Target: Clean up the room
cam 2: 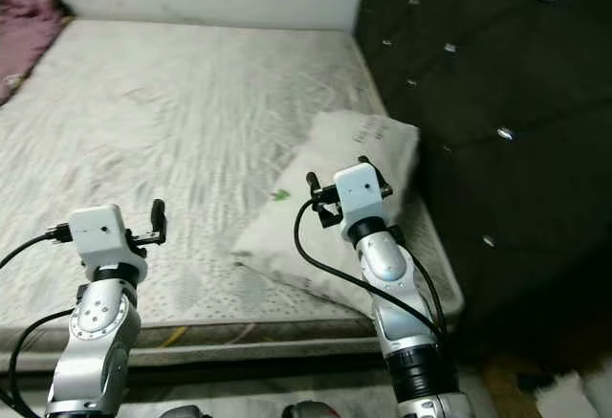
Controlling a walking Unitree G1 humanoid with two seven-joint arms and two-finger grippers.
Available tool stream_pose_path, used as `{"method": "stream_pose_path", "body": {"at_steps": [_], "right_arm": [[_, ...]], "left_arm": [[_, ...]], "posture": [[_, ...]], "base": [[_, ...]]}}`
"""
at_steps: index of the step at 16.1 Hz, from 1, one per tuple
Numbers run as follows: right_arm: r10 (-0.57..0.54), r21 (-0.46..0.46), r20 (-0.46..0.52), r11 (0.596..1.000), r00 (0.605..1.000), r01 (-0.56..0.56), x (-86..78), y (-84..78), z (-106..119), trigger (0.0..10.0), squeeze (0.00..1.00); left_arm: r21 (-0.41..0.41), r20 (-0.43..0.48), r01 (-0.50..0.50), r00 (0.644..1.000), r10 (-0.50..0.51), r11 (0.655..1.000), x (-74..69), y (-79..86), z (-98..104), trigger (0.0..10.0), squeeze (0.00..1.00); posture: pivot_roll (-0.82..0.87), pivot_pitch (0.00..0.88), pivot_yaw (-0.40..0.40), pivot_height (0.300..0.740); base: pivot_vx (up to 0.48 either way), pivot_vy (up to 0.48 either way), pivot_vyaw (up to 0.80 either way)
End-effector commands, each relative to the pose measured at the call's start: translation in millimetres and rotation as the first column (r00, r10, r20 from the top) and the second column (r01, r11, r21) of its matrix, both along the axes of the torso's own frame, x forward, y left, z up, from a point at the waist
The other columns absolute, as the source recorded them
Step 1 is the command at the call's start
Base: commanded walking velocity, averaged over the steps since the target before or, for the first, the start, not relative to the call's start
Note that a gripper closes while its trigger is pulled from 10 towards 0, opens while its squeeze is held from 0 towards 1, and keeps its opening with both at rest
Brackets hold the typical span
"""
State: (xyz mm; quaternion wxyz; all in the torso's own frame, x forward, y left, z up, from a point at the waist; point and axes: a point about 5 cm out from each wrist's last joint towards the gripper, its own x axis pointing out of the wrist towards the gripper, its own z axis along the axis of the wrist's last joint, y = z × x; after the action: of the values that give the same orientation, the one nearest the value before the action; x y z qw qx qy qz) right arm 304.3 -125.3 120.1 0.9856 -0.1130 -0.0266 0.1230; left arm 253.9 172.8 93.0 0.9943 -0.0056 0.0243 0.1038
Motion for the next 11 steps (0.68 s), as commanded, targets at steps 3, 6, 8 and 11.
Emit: {"method": "stream_pose_path", "body": {"at_steps": [3,6,8,11], "right_arm": [[0.013,-0.005,0.000,1.000,1.000,-0.013,1.5,1.6,0.4,10.0,0.00],[0.011,-0.007,0.000,1.000,1.000,-0.011,1.3,0.6,0.1,10.0,0.00],[0.011,-0.008,-0.001,1.000,1.000,-0.011,1.1,0.6,-0.2,10.0,0.00],[0.013,-0.010,-0.002,1.000,1.000,-0.013,0.8,0.8,-0.3,10.0,0.00]], "left_arm": [[-0.008,-0.021,0.024,0.999,-0.024,1.000,1.3,-4.2,-2.6,10.0,0.00],[-0.015,-0.019,0.035,0.999,-0.036,0.999,1.0,-6.8,-2.3,10.0,0.00],[-0.016,-0.021,0.038,0.999,-0.038,0.999,1.1,-7.1,-2.4,10.0,0.00],[-0.016,-0.022,0.042,0.999,-0.042,0.999,0.9,-7.4,-2.3,10.0,0.00]], "posture": [[0.05,0.000,-0.051,0.740],[0.05,0.000,-0.051,0.740],[0.05,0.000,-0.051,0.740],[0.05,0.000,-0.050,0.740]], "base": [[0.000,-0.106,0.00],[0.000,-0.325,0.00],[0.000,-0.326,0.00],[0.000,-0.335,0.00]]}}
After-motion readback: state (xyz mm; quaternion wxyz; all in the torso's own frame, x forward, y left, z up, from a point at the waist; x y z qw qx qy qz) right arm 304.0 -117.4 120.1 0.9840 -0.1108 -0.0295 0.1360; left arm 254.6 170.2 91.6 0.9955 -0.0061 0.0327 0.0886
